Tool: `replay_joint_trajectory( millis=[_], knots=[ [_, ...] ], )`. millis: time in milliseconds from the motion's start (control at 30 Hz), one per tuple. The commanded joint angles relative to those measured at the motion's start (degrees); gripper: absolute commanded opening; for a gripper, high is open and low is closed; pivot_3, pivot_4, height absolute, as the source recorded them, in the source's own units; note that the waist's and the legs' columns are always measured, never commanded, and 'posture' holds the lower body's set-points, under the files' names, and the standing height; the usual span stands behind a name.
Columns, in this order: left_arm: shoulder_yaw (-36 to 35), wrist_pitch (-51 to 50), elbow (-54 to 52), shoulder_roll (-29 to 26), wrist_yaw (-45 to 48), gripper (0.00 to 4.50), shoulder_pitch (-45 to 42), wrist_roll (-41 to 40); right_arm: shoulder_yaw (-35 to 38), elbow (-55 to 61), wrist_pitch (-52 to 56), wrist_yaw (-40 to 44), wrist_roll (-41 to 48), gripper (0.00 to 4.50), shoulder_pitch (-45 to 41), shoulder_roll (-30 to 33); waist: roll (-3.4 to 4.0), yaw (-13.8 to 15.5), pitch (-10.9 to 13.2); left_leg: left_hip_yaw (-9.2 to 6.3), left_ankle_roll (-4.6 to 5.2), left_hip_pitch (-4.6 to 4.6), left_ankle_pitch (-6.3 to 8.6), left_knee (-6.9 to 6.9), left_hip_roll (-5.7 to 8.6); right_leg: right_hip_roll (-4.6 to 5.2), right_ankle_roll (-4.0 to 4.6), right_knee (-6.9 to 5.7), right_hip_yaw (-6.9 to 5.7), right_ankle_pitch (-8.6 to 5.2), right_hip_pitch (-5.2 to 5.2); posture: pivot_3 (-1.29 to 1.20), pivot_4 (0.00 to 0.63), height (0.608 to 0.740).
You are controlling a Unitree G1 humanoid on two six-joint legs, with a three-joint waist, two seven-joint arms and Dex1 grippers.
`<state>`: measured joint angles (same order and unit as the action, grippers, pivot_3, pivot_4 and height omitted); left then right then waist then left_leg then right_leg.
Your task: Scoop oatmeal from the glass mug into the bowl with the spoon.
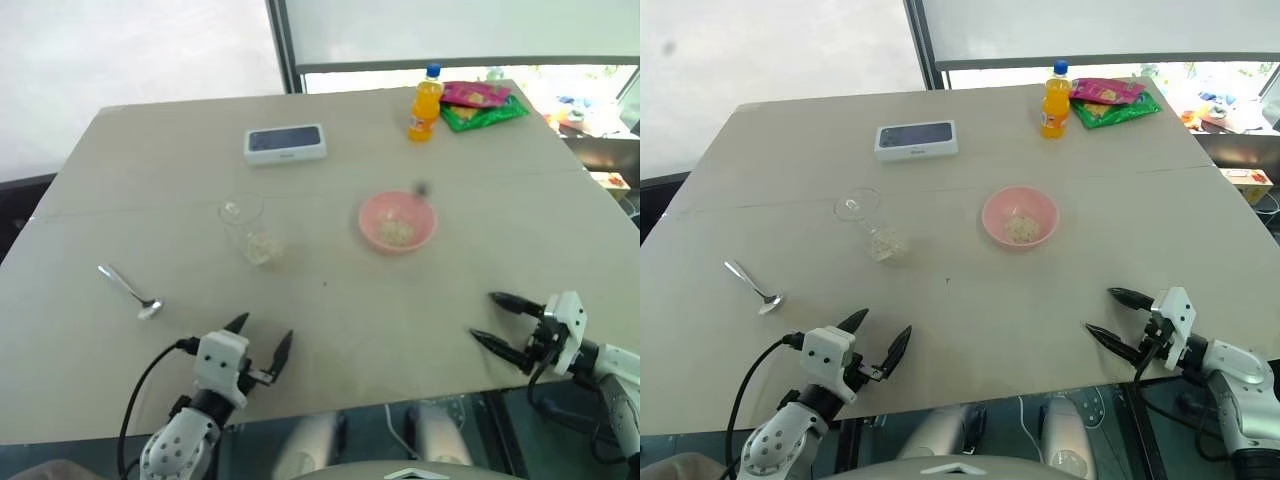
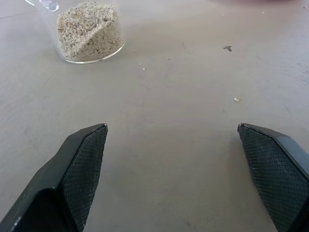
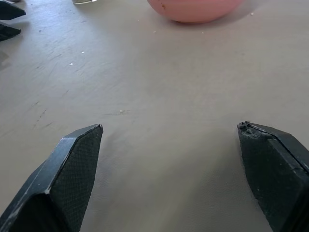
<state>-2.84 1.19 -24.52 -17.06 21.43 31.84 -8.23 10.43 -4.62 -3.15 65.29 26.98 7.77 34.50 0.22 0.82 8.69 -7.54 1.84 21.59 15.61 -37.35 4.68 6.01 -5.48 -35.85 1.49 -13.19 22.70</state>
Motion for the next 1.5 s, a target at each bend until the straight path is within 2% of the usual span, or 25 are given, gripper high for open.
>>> replay_joint_trajectory(
  millis=[33,100,200,333,467,600,767,1000,1167,1267,1367,1500],
  knots=[
    [-1.9,-2.5,-1.2,1.0,-1.4,4.44,-0.1,-2.2,-0.4,0.7,0.2,1.4,0.3,4.5,-0.7,0.5,-0.01,0.0,0.0,0.0,0.0,0.0,0.0,-0.01,0.0,0.0,0.0,-0.01,0.0,0.0,0.0,0.0,0.15,0.74],
    [-3.9,-3.4,-3.1,-1.2,0.7,4.44,-0.2,-4.1,-0.7,2.5,1.1,2.5,1.0,4.5,-1.1,1.1,-0.02,0.0,0.0,-0.02,0.0,0.0,0.0,-0.01,0.0,-0.01,0.0,-0.03,-0.01,0.0,0.0,0.0,0.15,0.74],
    [-13.0,-9.7,-7.2,-2.0,-3.1,4.44,-3.1,-11.2,-1.3,8.1,6.6,4.7,4.3,4.5,-1.6,3.8,0.04,-0.1,0.1,-0.05,0.0,0.02,0.0,-0.01,-0.07,-0.07,0.0,-0.08,-0.03,0.0,0.05,0.0,0.15,0.74],
    [-23.8,-15.6,-11.5,-3.6,-7.7,4.44,-6.6,-16.7,-2.4,18.1,15.3,6.2,9.9,4.5,-3.4,7.6,0.01,-0.1,0.2,-0.12,-0.01,0.07,-0.01,-0.07,-0.08,-0.07,0.0,-0.1,-0.09,0.0,0.07,0.0,0.15,0.74],
    [-32.8,-28.7,-13.4,-5.5,-19.1,4.44,-14.3,-21.7,-3.7,25.4,21.6,6.5,14.5,4.5,-8.4,10.1,-0.12,0.0,0.2,-0.11,-0.01,0.09,-0.01,-0.08,-0.01,-0.03,0.0,-0.05,-0.08,0.01,0.06,0.0,0.15,0.74],
    [-38.6,-43.1,-11.9,-7.1,-29.3,4.44,-21.2,-24.3,-4.7,27.8,22.7,6.8,14.6,4.5,-12.3,10.5,-0.37,0.1,0.3,-0.26,-0.06,0.12,-0.04,-0.09,0.01,-0.05,0.01,-0.07,-0.25,0.02,0.06,0.0,0.15,0.74],
    [-39.7,-55.1,-3.3,-10.6,-29.5,4.44,-25.5,-25.8,-6.2,29.8,23.9,4.8,15.1,4.5,-16.0,9.2,-0.43,0.0,0.3,-0.25,-0.29,0.13,-0.16,-0.08,0.06,-0.04,0.01,-0.07,-0.22,0.02,0.08,0.0,0.15,0.74],
    [-32.0,-56.9,9.4,-13.6,-28.8,4.44,-35.1,-19.8,-7.0,30.7,24.0,3.5,14.1,4.5,-16.4,8.1,-0.6,0.2,0.4,-0.35,-0.35,0.16,-0.2,-0.08,0.08,-0.03,0.03,-0.1,-0.3,0.03,0.14,0.0,0.15,0.74],
    [-30.4,-55.7,16.4,-11.2,-30.1,4.44,-40.1,-16.6,-5.9,31.1,23.0,2.9,13.0,4.5,-15.4,8.7,-0.6,0.1,0.3,-0.27,-0.37,0.2,-0.2,-0.06,0.07,-0.01,0.05,-0.15,-0.2,0.04,0.29,0.0,0.15,0.74],
    [-34.1,-57.8,16.6,-6.6,-33.5,4.44,-40.7,-17.2,-4.7,31.2,22.8,2.5,12.8,4.5,-15.0,9.2,-0.48,0.0,0.3,-0.22,-0.38,0.21,-0.21,-0.05,0.07,0.0,0.05,-0.19,-0.13,0.05,0.33,0.0,0.15,0.74],
    [-37.9,-60.0,14.8,-1.7,-36.2,3.68,-40.2,-18.4,-4.0,31.0,22.4,2.1,12.6,4.5,-14.7,9.5,-0.39,0.0,0.2,-0.16,-0.38,0.17,-0.2,-0.05,0.07,0.02,0.04,-0.23,-0.07,0.05,0.32,0.0,0.15,0.74],
    [-42.7,-61.7,12.9,3.4,-39.9,1.96,-40.0,-18.7,-3.8,30.9,22.1,1.8,12.6,4.5,-14.1,9.3,-0.1,-0.1,0.0,0.04,-0.37,0.14,-0.2,-0.05,0.08,0.03,0.03,-0.29,0.12,0.05,0.33,0.0,0.15,0.74]
  ],
)
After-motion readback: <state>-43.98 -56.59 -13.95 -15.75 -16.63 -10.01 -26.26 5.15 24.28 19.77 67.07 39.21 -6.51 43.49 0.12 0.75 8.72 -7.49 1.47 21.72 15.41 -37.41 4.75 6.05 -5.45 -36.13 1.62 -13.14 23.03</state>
